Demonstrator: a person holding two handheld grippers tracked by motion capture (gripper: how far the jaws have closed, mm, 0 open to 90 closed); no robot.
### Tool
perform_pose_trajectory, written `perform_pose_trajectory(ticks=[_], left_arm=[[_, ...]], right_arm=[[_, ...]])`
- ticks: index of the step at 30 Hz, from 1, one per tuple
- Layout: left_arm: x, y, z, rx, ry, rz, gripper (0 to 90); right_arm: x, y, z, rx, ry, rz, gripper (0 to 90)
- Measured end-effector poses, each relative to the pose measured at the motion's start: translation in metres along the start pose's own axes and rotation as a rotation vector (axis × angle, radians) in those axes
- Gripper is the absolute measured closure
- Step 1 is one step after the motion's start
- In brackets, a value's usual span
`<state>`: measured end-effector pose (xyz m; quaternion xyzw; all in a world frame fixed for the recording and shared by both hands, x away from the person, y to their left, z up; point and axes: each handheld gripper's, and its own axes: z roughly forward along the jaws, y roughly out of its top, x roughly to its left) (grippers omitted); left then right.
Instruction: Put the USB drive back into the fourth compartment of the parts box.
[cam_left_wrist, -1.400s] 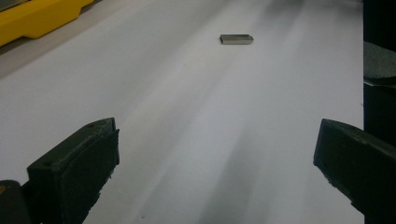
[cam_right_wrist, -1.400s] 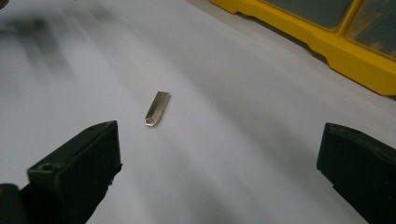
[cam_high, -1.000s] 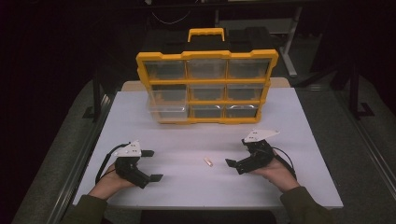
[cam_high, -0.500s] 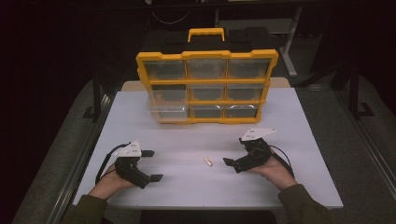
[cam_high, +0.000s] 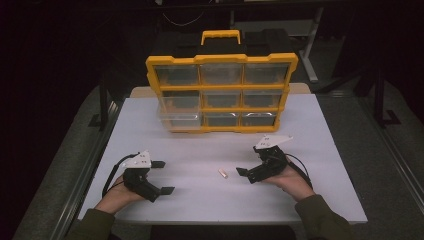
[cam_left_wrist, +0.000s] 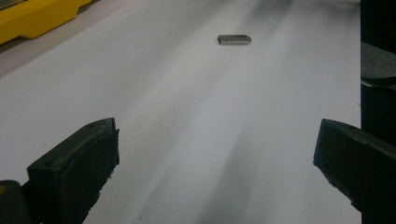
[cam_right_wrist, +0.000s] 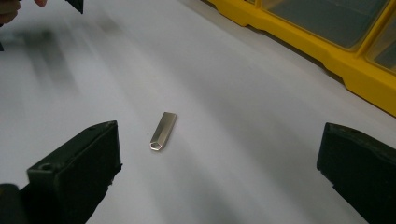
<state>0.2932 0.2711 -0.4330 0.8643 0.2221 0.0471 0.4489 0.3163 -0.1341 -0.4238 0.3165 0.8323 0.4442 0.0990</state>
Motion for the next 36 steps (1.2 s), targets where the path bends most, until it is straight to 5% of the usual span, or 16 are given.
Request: perform_pose_trajectory(ticks=[36], left_arm=[[-0.002, 0.0, 0.002, 0.004, -0.013, 0.006, 0.0]], right_arm=[[0.004, 0.017, 0.019, 0.019, 0.04, -0.012, 0.0]])
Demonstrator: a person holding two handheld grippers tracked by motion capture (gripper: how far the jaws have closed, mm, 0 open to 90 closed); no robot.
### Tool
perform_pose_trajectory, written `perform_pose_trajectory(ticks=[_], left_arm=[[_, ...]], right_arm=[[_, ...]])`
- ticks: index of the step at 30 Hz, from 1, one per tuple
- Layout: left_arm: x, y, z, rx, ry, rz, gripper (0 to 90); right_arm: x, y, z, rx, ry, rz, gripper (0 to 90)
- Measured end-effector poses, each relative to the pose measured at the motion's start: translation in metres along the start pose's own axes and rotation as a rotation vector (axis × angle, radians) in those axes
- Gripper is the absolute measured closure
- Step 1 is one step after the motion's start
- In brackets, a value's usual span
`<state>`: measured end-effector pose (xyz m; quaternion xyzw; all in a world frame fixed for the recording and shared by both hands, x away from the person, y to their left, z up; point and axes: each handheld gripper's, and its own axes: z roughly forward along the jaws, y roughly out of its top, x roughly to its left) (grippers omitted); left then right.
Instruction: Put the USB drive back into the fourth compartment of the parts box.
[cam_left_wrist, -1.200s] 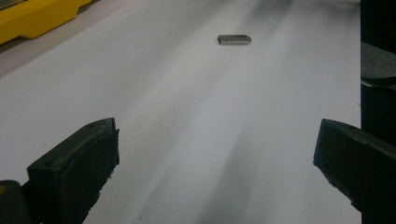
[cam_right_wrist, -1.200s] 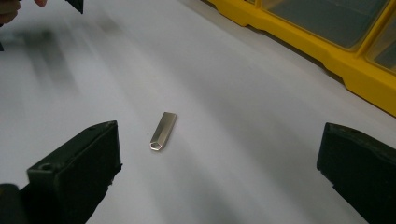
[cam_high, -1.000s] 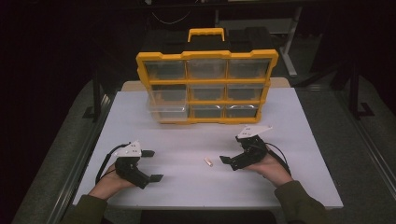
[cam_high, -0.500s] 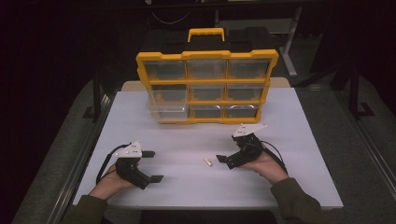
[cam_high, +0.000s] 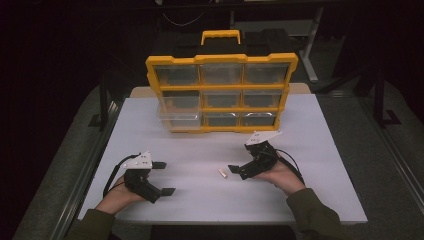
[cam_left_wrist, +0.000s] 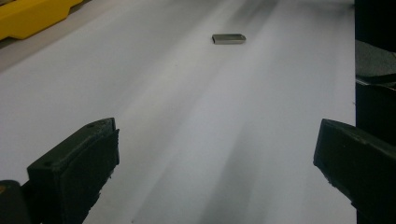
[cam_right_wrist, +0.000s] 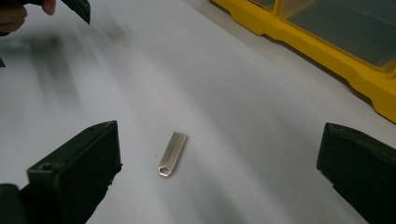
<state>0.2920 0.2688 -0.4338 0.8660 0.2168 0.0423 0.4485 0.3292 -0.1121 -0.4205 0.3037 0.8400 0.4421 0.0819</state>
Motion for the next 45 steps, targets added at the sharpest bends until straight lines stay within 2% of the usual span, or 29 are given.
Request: perform_pose_trajectory(ticks=[45], left_arm=[[0.0, 0.0, 0.0, -0.002, -0.004, -0.002, 0.0]], right_arm=[[0.011, 0.033, 0.031, 0.0, 0.06, -0.045, 0.0]])
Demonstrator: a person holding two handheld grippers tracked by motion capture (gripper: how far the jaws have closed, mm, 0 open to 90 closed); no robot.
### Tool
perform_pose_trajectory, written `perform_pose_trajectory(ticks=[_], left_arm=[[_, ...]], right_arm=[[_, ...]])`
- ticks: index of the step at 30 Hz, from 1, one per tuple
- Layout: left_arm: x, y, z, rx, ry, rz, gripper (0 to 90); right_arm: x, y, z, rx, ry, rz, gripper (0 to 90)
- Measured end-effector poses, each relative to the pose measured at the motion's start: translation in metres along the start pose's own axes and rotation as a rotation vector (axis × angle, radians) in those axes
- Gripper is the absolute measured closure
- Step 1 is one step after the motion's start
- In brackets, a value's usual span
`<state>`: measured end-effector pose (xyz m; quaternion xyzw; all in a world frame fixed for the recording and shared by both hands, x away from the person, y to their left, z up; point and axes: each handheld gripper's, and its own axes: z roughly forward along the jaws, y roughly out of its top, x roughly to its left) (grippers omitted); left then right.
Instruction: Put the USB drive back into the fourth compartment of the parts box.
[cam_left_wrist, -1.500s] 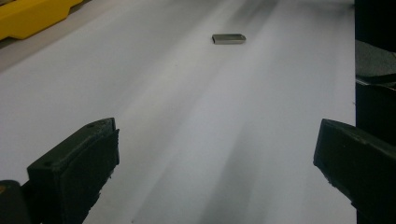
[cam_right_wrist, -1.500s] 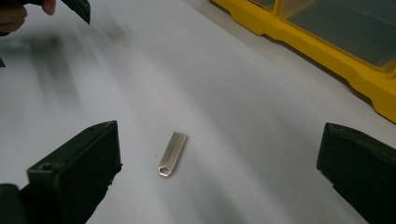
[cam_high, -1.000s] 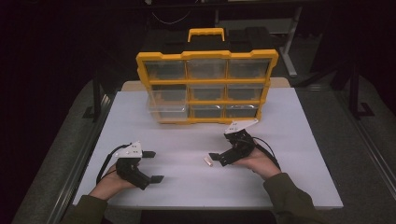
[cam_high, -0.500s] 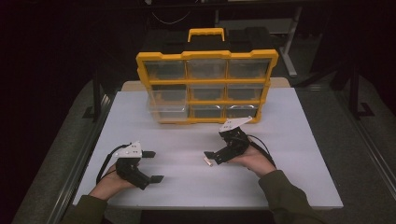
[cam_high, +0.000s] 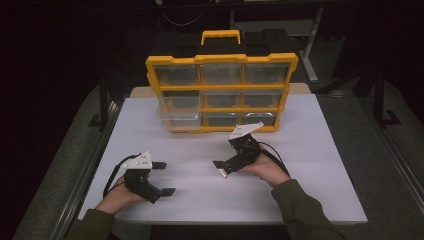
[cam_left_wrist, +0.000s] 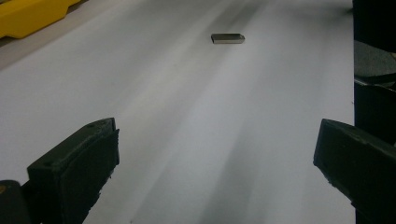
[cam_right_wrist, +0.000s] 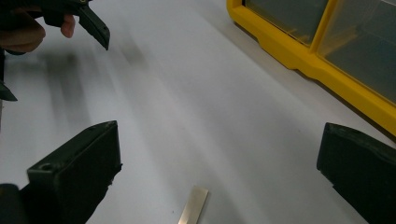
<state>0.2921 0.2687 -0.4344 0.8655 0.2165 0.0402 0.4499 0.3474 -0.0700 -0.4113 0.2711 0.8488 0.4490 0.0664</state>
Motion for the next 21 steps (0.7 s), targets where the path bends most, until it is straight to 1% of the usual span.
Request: perform_pose_trajectory(ticks=[8, 12, 17, 21], left_arm=[[0.0, 0.0, 0.001, 0.001, -0.002, -0.001, 0.0], [0.0, 0.0, 0.001, 0.0, -0.001, -0.001, 0.0], [0.0, -0.001, 0.0, 0.001, 0.0, -0.002, 0.0], [0.0, -0.001, 0.0, 0.0, 0.001, -0.003, 0.0]], right_arm=[[0.002, 0.005, 0.006, 0.021, 0.016, -0.01, 0.0], [0.004, 0.007, 0.01, 0.027, 0.015, -0.013, 0.0], [0.005, 0.005, 0.012, 0.05, 0.005, -0.023, 0.0], [0.004, 0.004, 0.013, 0.056, 0.002, -0.014, 0.0]])
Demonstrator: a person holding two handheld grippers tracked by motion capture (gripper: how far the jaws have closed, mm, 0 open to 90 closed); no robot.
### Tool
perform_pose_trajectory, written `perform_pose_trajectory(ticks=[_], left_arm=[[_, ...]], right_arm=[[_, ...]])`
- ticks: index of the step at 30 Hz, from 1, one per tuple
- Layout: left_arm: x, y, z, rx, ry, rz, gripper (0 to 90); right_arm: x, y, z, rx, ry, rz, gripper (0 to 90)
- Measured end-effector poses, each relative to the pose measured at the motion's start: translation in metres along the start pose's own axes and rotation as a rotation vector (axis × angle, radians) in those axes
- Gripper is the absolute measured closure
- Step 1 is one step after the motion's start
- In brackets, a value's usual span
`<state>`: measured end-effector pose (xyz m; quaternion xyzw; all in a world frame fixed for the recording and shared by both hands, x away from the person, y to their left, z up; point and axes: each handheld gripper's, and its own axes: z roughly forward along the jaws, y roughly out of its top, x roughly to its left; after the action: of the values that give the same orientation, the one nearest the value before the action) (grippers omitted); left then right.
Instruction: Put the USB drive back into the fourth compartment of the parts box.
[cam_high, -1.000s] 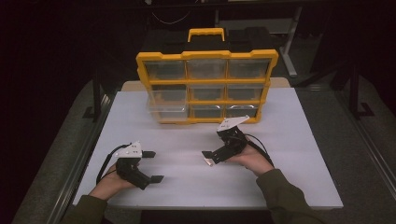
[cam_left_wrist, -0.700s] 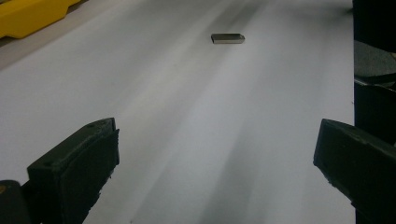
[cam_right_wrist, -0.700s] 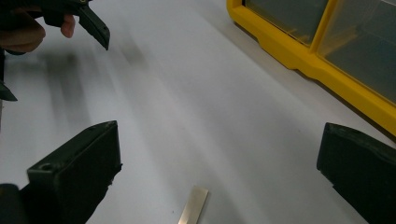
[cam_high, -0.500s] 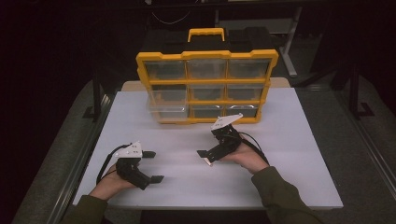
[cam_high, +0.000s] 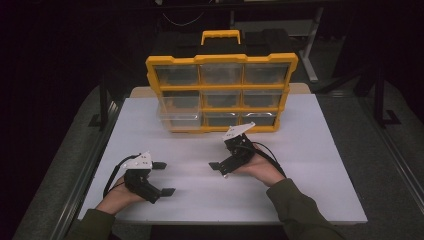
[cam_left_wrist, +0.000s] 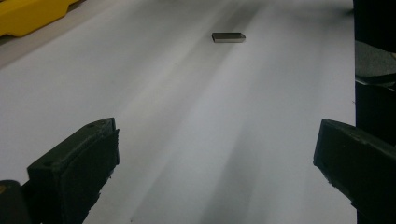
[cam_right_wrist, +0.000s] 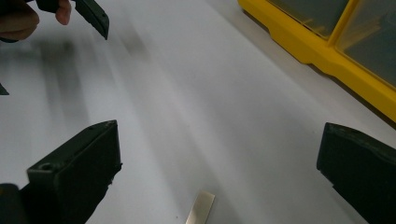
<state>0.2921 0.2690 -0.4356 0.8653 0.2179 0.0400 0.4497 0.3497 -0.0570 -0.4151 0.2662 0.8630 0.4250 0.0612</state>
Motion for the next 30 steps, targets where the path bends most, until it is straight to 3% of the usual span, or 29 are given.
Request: perform_pose_trajectory(ticks=[30], left_arm=[[-0.001, 0.001, 0.0, -0.004, 0.001, 0.004, 0.0]], right_arm=[[0.005, -0.017, 0.009, 0.061, 0.004, 0.001, 0.0]])
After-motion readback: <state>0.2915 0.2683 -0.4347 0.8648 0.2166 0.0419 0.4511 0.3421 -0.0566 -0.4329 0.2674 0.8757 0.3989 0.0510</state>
